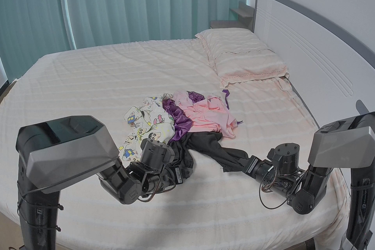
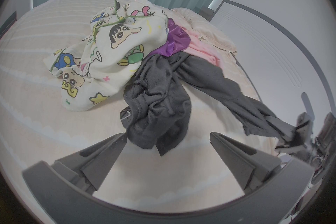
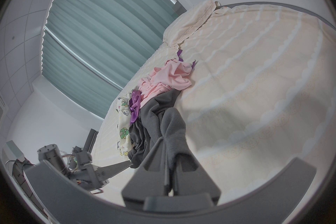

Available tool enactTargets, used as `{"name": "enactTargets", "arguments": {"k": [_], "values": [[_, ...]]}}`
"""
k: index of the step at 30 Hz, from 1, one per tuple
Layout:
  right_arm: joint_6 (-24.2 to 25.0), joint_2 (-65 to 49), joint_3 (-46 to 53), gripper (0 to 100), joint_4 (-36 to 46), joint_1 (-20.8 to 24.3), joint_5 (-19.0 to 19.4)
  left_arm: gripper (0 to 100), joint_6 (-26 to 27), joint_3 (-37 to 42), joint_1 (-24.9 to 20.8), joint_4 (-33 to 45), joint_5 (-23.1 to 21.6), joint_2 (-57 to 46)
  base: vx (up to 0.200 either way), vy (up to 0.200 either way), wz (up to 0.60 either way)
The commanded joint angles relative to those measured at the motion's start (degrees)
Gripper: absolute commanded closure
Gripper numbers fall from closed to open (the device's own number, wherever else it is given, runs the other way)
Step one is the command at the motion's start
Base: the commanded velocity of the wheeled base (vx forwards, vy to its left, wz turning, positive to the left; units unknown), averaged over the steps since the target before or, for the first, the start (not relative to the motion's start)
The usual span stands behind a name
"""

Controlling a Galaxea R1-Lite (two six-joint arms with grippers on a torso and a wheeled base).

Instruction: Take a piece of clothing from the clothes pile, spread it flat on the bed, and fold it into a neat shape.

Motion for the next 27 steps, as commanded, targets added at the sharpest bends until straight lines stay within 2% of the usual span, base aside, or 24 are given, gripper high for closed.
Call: {"name": "enactTargets", "arguments": {"k": [1, 6, 11, 12, 15, 17, 21, 26, 27], "values": [[0.0, -0.1, 0.0, 100, -0.1, 0.1, 0.0, 0, -0.1, -5.2, -0.2, 0.1, 2.5, 6.6, 0.0, 0.0, 0.0], [0.0, -0.1, 0.1, 100, -1.0, 0.1, 0.0, 0, -0.3, -9.1, -0.2, 0.0, 2.9, 9.5, 0.0, 0.0, 0.0], [-0.1, 0.2, 0.6, 100, -2.0, 0.1, 0.0, 0, -2.7, -11.1, -0.4, 0.1, 2.9, 9.8, 0.0, 0.0, 0.0], [-0.1, 0.2, 0.5, 100, -2.0, 0.1, 0.0, 100, -3.2, -11.3, -0.5, 0.0, 3.1, 9.8, 0.0, 0.0, 0.0], [-0.1, 0.2, 0.6, 100, -2.0, 0.1, 0.0, 100, -3.8, -11.1, -0.4, 0.0, 3.9, 9.6, 0.0, 0.0, 0.0], [-0.1, 0.3, 0.7, 100, -2.0, 0.1, 0.0, 100, -4.0, -9.9, -0.4, 0.0, 5.9, 9.4, 0.0, 0.0, 0.0], [0.1, -0.1, 1.1, 100, -2.8, 0.2, 0.2, 100, -4.2, -5.5, -0.4, -0.9, 6.4, 6.2, 0.0, 0.0, 0.0], [0.2, -1.3, 3.4, 100, -7.9, 1.5, 0.1, 100, -6.9, 1.6, -0.2, -7.0, 5.8, -0.6, 0.0, 0.0, 0.0], [0.4, -3.9, 3.9, 100, -7.6, 2.5, 0.5, 100, -8.1, 5.9, -0.2, -10.6, 5.2, -4.4, 0.0, 0.0, 0.0]]}}
